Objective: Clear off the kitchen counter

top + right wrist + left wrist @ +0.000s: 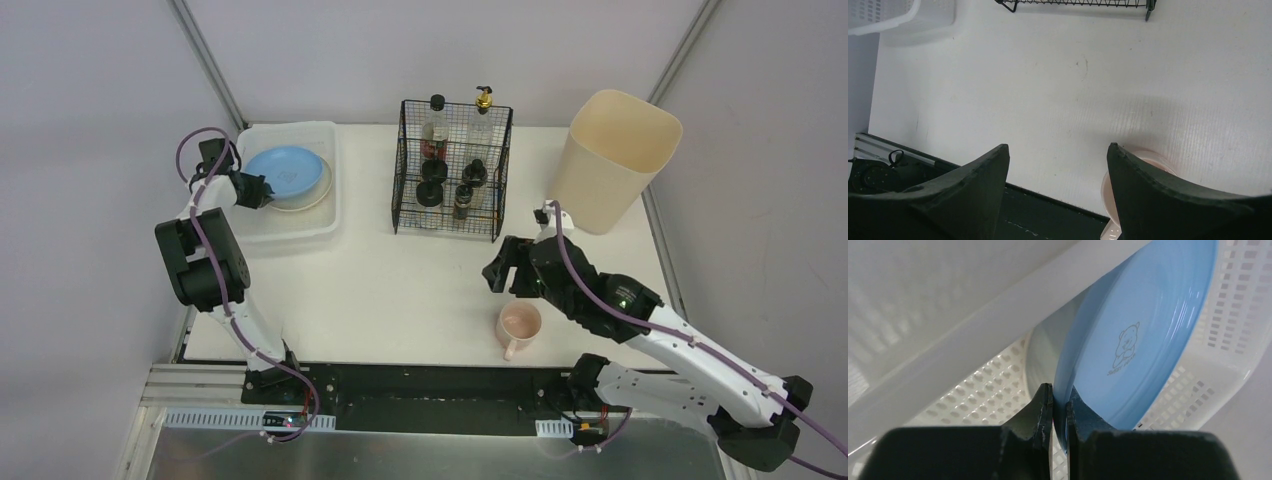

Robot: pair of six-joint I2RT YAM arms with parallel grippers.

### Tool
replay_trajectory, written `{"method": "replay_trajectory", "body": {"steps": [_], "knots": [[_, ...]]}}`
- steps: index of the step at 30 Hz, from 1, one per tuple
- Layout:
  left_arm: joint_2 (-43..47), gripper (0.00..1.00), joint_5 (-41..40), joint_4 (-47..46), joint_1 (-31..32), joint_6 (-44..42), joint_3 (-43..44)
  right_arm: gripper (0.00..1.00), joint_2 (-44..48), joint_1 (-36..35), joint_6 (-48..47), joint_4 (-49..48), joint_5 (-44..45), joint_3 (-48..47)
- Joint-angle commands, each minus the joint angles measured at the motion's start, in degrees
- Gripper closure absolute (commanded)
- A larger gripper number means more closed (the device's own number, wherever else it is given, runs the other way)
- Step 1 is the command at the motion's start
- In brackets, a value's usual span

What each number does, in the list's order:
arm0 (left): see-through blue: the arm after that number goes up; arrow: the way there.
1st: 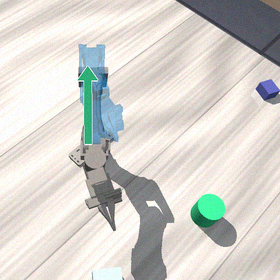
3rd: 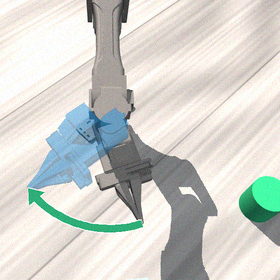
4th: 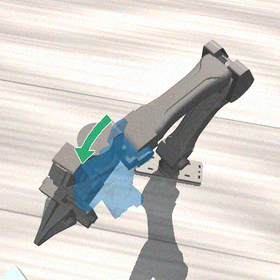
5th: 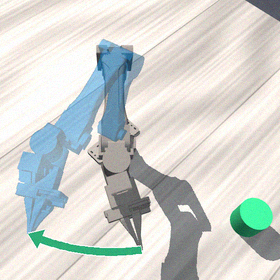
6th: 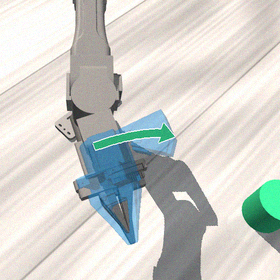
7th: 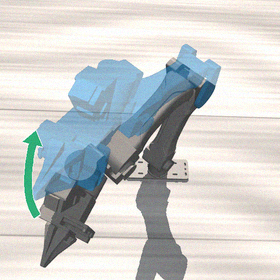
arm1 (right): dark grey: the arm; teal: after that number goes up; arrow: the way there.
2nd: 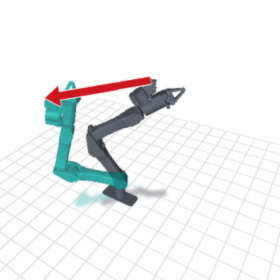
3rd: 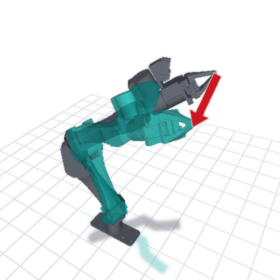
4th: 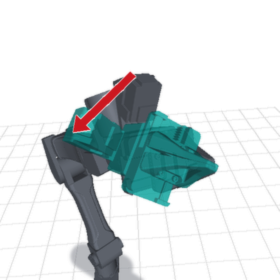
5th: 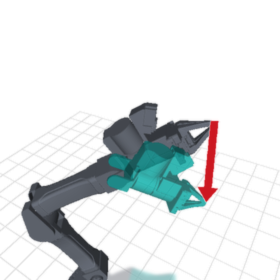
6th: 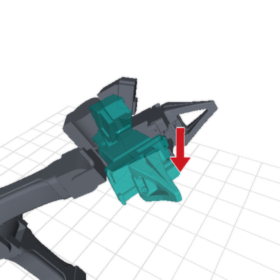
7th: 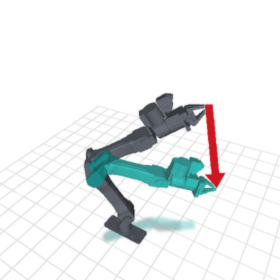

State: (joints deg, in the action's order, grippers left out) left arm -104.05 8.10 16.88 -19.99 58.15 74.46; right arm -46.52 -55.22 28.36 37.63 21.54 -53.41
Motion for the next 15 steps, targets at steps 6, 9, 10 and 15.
{"method": "replay_trajectory", "body": {"steps": [6,9,10,15], "knots": [[-4.6,0.81,1.6,-1.9,-0.4,0.6,5.5,0.25,-1.9,0.3,1.4,-3.2,-1.7,1.3],[-5.3,0.65,2.3,-2.0,-0.3,0.4,4.8,0.25,-2.3,0.3,1.4,-3.4,-1.8,1.3],[-5.5,0.60,2.4,-2.1,-0.2,0.2,4.6,0.25,-2.3,0.4,1.5,-3.4,-1.9,1.3],[-5.6,0.42,4.4,-3.1,-0.2,-0.5,3.5,0.25,-2.6,0.3,1.6,-3.7,-2.3,1.4]]}}
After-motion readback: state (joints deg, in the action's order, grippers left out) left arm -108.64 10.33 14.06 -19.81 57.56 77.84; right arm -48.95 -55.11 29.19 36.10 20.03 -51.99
